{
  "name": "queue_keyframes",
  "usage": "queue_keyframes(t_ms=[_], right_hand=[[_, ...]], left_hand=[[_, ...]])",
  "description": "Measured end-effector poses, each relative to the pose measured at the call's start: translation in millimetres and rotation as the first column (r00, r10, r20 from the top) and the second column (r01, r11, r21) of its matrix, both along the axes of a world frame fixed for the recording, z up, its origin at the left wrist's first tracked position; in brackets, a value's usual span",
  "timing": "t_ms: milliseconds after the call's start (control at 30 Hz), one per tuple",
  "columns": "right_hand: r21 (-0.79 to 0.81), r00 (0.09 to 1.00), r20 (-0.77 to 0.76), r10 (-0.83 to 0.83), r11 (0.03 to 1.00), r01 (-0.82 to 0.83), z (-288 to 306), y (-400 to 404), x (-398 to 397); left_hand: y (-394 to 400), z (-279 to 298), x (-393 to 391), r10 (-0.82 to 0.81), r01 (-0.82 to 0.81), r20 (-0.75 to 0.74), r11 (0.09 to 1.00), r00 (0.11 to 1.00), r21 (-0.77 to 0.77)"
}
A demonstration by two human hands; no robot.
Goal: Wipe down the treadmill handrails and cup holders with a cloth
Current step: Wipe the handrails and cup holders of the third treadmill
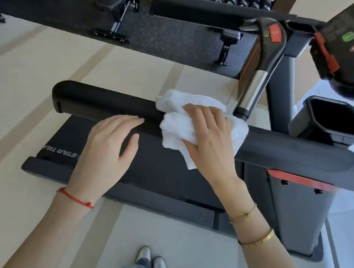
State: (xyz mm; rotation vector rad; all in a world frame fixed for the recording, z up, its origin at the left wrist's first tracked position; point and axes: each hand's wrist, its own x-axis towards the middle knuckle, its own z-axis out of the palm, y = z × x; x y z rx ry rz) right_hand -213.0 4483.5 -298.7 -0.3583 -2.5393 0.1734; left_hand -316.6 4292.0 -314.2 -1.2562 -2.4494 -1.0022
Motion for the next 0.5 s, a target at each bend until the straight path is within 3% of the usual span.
queue_keyframes(t_ms=[300,500], right_hand=[[-0.104,0.949,0.032,0.315,0.945,-0.310,-19,-45,23],[-0.370,0.842,0.136,0.522,0.815,-0.445,-45,-90,3]], left_hand=[[-69,-23,58,0.281,-0.278,0.078,0.960,0.957,-0.042],[-118,-41,85,0.475,-0.467,0.113,0.879,0.872,-0.091]])
